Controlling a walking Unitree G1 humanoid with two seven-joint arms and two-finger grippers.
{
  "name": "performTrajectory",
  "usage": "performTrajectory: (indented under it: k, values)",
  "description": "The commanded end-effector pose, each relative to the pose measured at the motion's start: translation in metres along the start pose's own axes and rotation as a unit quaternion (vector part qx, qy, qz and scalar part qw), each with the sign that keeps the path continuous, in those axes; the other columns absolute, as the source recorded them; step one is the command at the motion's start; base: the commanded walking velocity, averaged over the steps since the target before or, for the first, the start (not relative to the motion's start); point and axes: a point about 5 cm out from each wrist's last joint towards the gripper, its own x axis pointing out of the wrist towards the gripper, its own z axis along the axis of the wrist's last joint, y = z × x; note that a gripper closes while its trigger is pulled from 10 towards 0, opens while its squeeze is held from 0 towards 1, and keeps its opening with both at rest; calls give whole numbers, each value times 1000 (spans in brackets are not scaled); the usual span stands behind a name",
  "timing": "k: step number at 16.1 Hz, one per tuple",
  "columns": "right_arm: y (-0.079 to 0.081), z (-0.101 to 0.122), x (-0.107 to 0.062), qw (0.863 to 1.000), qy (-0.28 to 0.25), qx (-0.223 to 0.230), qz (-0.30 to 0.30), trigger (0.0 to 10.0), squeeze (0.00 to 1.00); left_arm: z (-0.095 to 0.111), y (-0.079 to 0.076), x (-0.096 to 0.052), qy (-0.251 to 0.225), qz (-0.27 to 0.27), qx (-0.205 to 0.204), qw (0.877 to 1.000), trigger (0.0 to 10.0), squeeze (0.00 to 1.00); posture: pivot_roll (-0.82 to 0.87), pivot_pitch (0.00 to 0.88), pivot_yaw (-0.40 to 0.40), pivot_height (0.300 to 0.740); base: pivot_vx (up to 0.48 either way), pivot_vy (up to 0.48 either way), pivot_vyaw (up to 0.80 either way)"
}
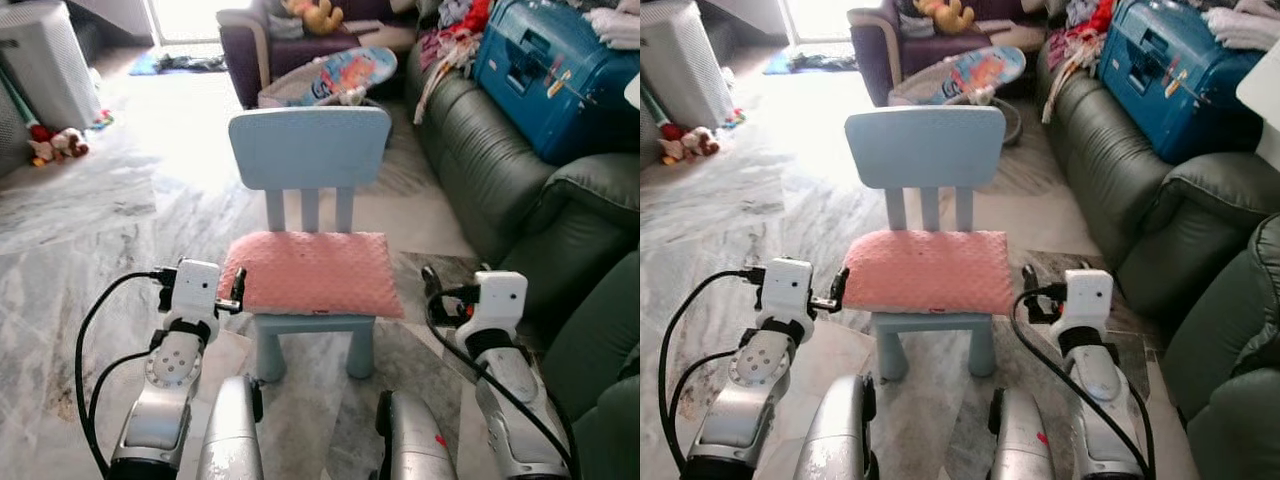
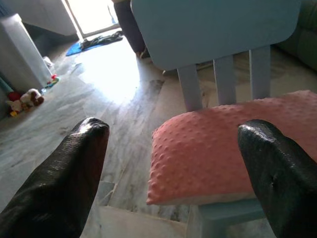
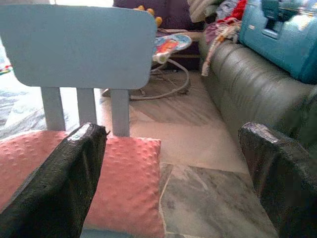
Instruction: Move the pillow to the sofa
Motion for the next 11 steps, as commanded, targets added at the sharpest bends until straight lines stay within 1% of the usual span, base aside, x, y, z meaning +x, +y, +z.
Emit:
performTrajectory:
  k: [1, 6, 11]
  values:
    - [6, 4, 4, 1000, -13, -11, 20, 10000, 0, 6, -1, 0, -11, -5, -1, 1000, 10000, 0, -17, 0, 5, 610, 326, 0, 0]
    - [5, 3, 2, 1000, -10, -9, 20, 10000, 0, 3, 0, -2, -6, -9, 2, 1000, 10000, 0, -16, 0, 7, 610, 331, 0, 0]
    - [5, 4, 4, 1000, -13, -11, 21, 10000, 0, 3, -4, -1, -5, -13, 0, 1000, 10000, 0, -21, 0, 8, 610, 311, 0, 0]
